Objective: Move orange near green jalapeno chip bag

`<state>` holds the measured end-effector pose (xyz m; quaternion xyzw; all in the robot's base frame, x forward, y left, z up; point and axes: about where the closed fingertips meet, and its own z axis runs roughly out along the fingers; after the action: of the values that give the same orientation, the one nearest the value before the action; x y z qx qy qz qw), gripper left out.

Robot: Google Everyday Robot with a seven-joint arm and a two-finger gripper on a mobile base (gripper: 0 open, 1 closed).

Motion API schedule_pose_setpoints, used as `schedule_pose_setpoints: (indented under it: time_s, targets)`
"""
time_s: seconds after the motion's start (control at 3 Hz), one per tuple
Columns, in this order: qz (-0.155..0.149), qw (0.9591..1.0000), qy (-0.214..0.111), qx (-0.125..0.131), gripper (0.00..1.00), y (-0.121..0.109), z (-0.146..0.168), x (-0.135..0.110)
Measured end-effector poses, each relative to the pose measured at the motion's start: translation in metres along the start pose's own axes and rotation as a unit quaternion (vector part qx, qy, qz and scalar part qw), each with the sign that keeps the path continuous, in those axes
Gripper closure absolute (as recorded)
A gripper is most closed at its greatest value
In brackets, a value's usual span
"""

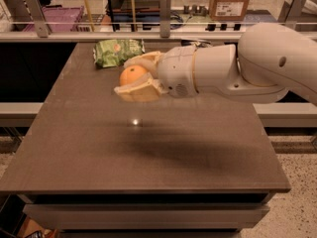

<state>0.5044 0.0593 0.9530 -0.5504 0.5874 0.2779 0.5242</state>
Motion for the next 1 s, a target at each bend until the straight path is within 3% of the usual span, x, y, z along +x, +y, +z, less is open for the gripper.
schedule_pose_setpoints:
  time_s: [0.33,1.0]
  targets:
    - [-0.006,0.9999,-0.011,0.011,1.0,-0.025,0.0,-0.002]
    - [-0.003,0.9994,0.019,0.03,1.0,-0.083,0.017,0.012]
